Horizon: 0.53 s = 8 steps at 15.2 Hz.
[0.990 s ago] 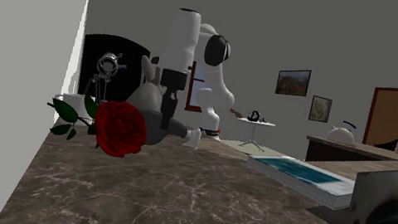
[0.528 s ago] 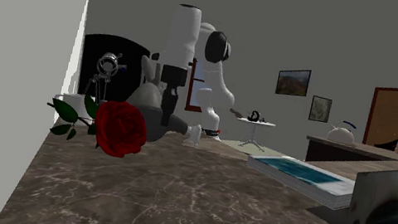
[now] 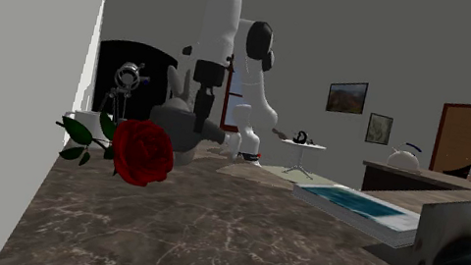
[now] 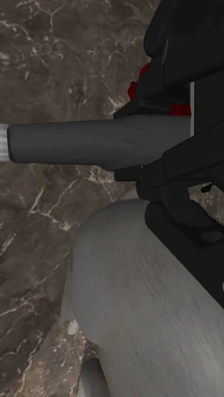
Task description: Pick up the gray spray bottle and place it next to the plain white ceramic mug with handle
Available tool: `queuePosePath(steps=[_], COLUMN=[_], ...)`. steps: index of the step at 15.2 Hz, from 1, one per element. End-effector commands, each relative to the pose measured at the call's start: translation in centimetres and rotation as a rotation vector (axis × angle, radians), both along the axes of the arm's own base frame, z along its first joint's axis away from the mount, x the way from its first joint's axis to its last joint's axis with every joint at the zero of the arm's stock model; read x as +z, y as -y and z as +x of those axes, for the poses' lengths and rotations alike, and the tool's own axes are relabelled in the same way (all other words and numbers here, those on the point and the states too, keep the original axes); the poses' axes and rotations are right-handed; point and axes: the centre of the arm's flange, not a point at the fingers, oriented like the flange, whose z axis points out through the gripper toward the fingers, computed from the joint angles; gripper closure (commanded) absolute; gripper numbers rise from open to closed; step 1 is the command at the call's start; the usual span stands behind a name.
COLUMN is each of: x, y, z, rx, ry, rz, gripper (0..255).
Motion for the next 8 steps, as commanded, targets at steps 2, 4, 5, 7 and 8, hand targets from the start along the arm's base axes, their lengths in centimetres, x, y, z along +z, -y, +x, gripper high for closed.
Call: queuePosePath(steps=[2,4,5,7,8], x=[1.6,2.7,3.2,4.3,4.8], y=[0.1,0.1,0.1,0.1,0.1], z=[0.1,0.1,0.1,0.1,0.1], rx=[0.0,0.0,0.0,0.0,0.0], ry=[0.0,0.0,0.0,0.0,0.0], rz=[0.0,0.0,0.0,0.0,0.0], gripper=[255,255,255,255,255])
